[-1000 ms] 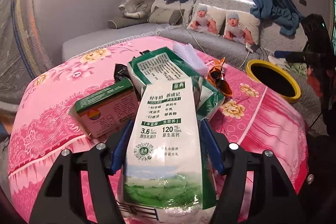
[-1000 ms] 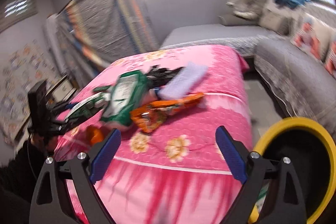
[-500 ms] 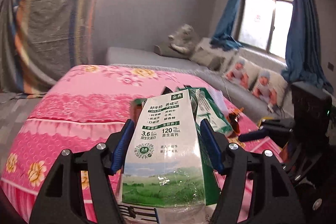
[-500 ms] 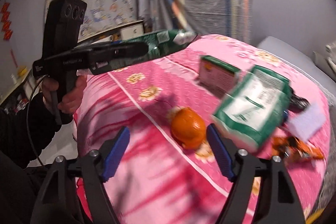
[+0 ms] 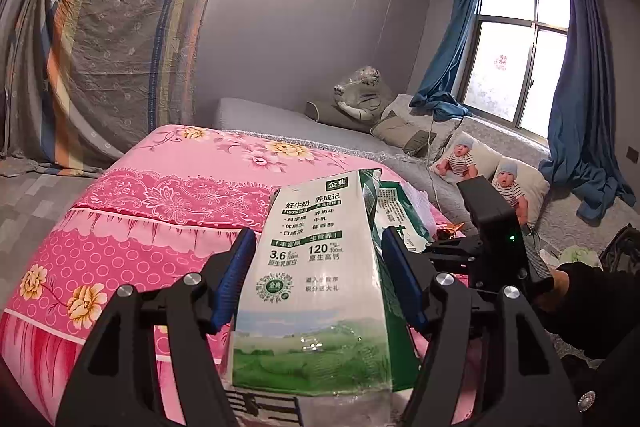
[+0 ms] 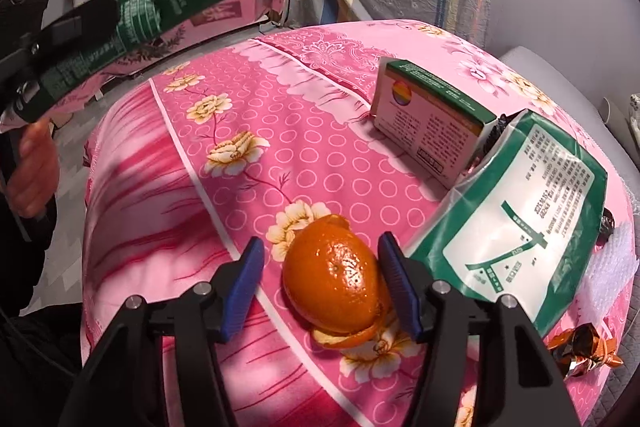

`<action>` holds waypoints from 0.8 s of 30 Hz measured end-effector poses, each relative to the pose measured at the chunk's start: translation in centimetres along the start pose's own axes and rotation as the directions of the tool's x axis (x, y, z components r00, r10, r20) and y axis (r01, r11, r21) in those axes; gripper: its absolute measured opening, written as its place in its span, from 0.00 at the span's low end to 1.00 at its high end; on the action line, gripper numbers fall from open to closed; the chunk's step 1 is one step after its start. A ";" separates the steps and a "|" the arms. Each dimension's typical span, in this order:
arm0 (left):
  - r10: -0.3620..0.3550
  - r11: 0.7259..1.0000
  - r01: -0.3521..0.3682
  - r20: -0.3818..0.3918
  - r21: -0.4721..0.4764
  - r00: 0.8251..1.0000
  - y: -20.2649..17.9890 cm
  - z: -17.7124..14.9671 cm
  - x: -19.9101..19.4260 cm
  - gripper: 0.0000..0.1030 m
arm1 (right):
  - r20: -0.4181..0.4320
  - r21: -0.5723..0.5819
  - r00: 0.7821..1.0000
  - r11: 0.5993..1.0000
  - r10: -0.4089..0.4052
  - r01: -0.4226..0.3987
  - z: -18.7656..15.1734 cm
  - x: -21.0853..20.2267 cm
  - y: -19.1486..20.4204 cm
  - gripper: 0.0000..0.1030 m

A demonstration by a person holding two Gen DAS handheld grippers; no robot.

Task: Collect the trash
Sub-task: 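Grasp the peeled orange with the right tool while the left tool holds the carton, then carry the milk carton and orange to the yellow bin and release both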

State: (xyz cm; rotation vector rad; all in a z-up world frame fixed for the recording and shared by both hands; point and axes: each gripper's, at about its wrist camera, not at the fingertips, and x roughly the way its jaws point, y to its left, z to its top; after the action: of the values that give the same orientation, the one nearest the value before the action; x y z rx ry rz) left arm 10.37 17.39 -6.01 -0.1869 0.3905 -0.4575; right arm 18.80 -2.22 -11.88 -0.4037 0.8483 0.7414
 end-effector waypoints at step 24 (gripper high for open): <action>0.098 0.990 -0.103 0.056 0.091 0.994 -7.5 2.9 0.2 0.60 | 0.297 0.211 0.936 0.943 0.190 -0.258 -4.1 -14.4 -2.0 0.39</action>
State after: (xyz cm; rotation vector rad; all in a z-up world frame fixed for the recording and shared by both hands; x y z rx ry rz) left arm 8.71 10.92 -1.47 -0.0868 0.3256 -0.3704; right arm 11.79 -12.08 -2.89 0.0237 0.7196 0.8692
